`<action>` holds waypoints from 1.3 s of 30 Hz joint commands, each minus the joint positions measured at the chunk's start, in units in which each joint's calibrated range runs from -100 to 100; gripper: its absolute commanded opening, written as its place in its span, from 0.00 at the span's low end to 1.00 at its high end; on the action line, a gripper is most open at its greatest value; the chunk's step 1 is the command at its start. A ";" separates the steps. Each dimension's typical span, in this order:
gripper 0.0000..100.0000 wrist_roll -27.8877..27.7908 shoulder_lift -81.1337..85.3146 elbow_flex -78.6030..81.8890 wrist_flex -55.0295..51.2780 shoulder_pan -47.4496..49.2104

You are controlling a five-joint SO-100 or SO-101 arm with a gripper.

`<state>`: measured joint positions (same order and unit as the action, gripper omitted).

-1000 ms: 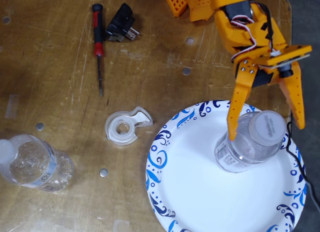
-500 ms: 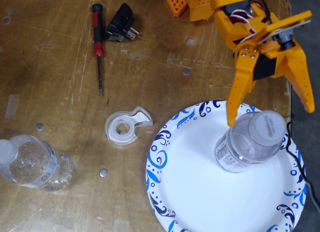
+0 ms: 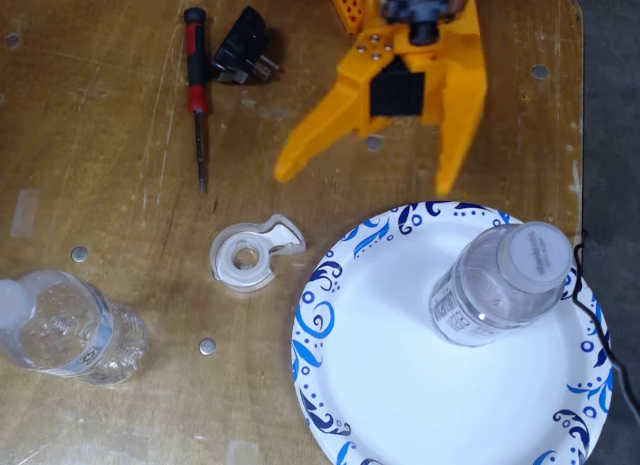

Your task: Move the bottles to the plate

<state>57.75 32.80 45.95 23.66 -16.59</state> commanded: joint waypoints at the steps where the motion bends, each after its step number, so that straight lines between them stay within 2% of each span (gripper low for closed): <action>1: 0.36 0.10 3.79 -10.10 -16.09 -6.64; 4: 0.32 0.10 1.60 -19.83 -26.97 -11.71; 7: 0.31 0.10 -4.22 -29.02 -30.45 -15.48; 14: 0.32 -2.98 -22.09 -48.12 -30.54 -21.95; 21: 0.32 -3.45 -37.86 -62.53 -30.54 -24.76; 32: 0.32 -3.55 -51.94 -75.59 -30.45 -28.85; 39: 0.38 -3.60 -58.10 -81.54 -30.45 -29.82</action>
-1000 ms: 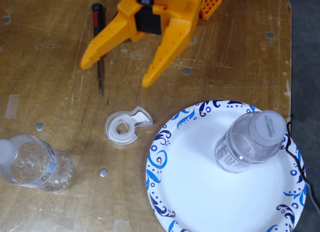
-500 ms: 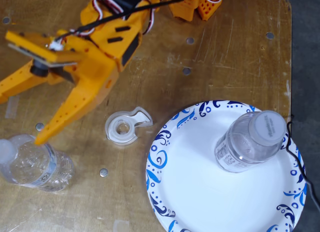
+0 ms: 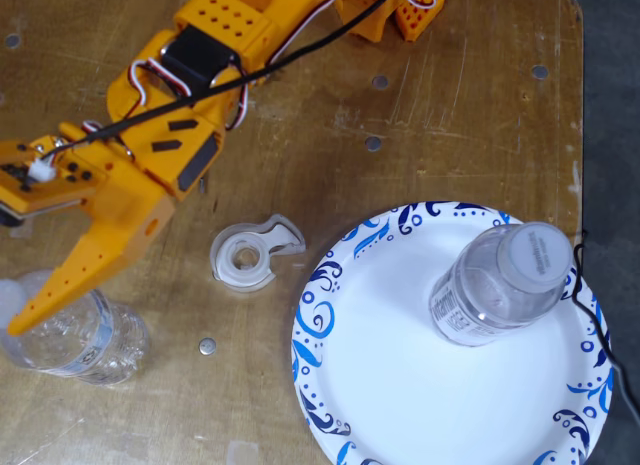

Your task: Move the bottles to the plate

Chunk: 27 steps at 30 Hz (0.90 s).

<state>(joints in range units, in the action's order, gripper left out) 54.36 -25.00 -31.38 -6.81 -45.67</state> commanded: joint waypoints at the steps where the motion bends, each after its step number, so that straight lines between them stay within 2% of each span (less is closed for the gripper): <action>1: 0.38 -0.22 -0.80 -4.56 0.02 -0.75; 7: 0.38 -0.16 -4.09 -4.92 0.54 -0.64; 16: 0.38 -0.16 -8.56 -5.01 7.94 -0.85; 27: 0.38 -0.16 -9.15 -5.01 8.03 -0.64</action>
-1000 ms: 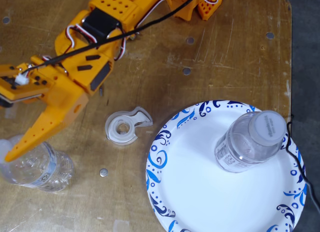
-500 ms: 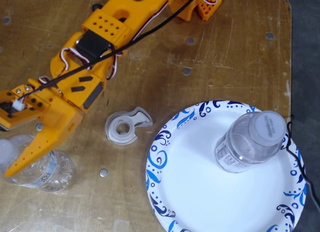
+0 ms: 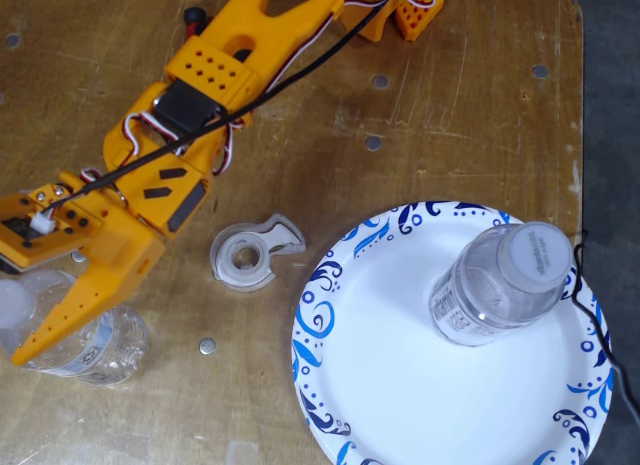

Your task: Move the bottles to the plate

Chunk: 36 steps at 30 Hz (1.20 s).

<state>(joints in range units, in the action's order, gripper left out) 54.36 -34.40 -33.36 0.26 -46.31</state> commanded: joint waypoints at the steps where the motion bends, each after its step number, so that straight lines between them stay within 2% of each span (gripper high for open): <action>1: 0.38 -0.11 0.16 -3.03 0.96 0.11; 4: 0.36 -0.06 0.08 -3.03 0.96 0.11; 13: 0.14 0.25 0.75 -2.22 0.96 -2.37; 31: 0.12 0.36 0.25 -2.13 0.96 -3.88; 36: 0.05 0.36 0.75 -2.04 0.79 -4.20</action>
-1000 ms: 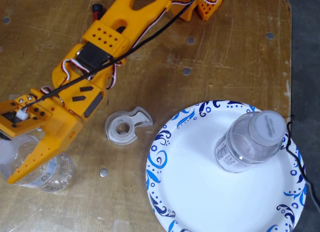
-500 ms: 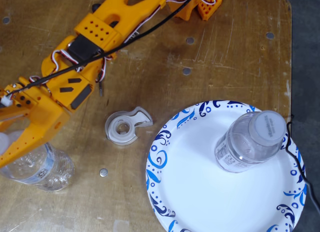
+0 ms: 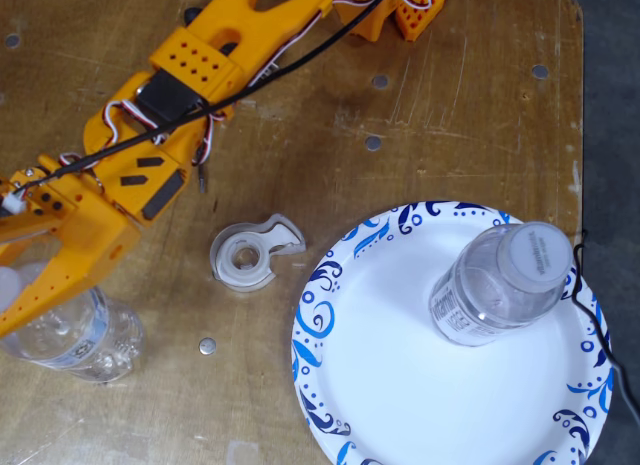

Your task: Move the bottles to the plate

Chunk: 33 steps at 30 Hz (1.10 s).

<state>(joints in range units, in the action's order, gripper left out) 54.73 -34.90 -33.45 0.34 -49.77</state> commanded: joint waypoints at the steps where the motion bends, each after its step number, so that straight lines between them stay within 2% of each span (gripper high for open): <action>1: 0.04 -0.01 1.26 -1.95 0.36 -0.74; 10: 0.04 -0.11 1.68 -2.94 0.01 -0.63; 15: 0.03 -0.11 7.24 -2.94 -1.56 -0.42; 25: 0.03 0.72 20.40 -16.01 -28.36 3.79; 28: 0.03 3.64 22.42 -19.70 -34.98 7.45; 33: 0.03 4.22 25.20 -22.13 -42.90 14.25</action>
<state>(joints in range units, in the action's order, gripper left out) 58.48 -14.26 -52.52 -38.81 -39.02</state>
